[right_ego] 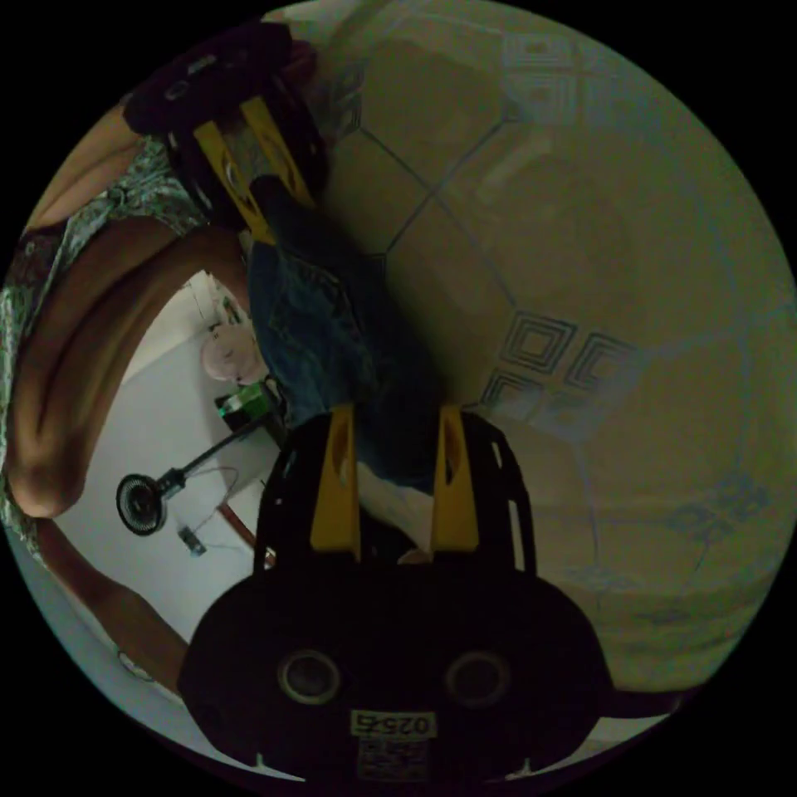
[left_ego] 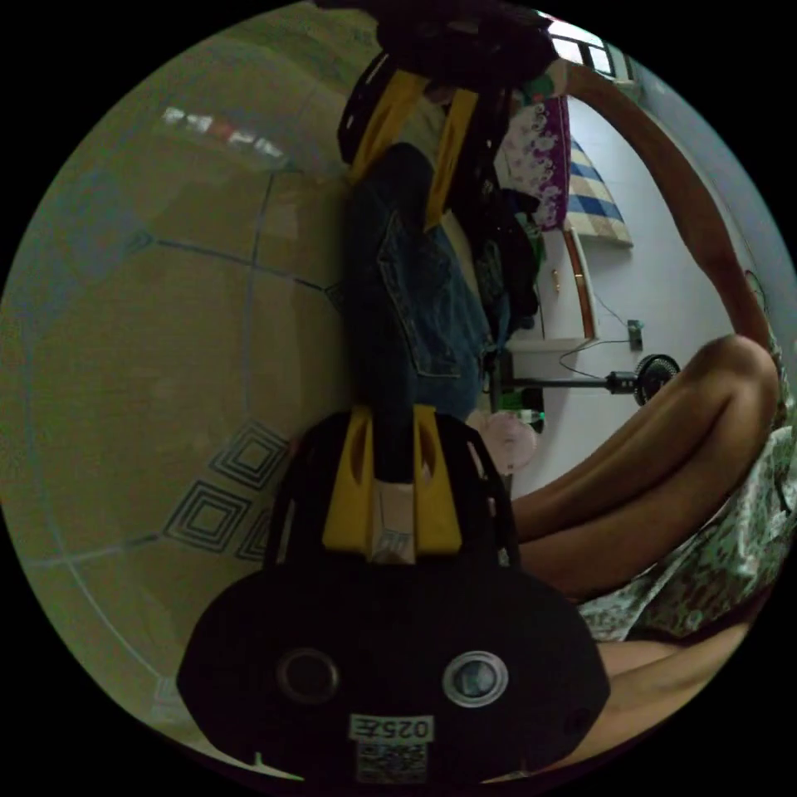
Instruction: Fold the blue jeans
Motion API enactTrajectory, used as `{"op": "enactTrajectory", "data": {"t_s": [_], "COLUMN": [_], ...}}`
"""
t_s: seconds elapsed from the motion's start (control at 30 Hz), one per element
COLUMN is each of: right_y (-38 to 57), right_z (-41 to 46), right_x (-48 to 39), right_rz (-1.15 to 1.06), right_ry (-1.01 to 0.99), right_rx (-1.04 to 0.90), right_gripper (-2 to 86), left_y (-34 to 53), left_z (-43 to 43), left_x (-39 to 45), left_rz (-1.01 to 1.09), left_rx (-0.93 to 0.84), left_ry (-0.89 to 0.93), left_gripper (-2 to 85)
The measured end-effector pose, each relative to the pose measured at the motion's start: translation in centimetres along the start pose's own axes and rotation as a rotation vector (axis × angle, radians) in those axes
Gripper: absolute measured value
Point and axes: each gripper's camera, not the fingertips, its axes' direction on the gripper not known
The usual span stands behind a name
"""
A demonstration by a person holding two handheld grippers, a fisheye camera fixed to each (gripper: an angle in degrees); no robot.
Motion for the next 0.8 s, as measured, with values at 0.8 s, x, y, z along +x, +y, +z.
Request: {"op": "enactTrajectory", "data": {"t_s": [0.8], "right_y": [14.0], "right_z": [-4.6], "right_x": [-24.7], "right_rz": [0.188], "right_ry": [0.577], "right_rx": [0.459], "right_gripper": [5.5], "left_y": [-0.6], "left_z": [-9.6], "left_x": [25.0], "left_rz": [0.53], "left_rx": [0.069], "left_ry": [-0.273], "left_gripper": [2.5]}}
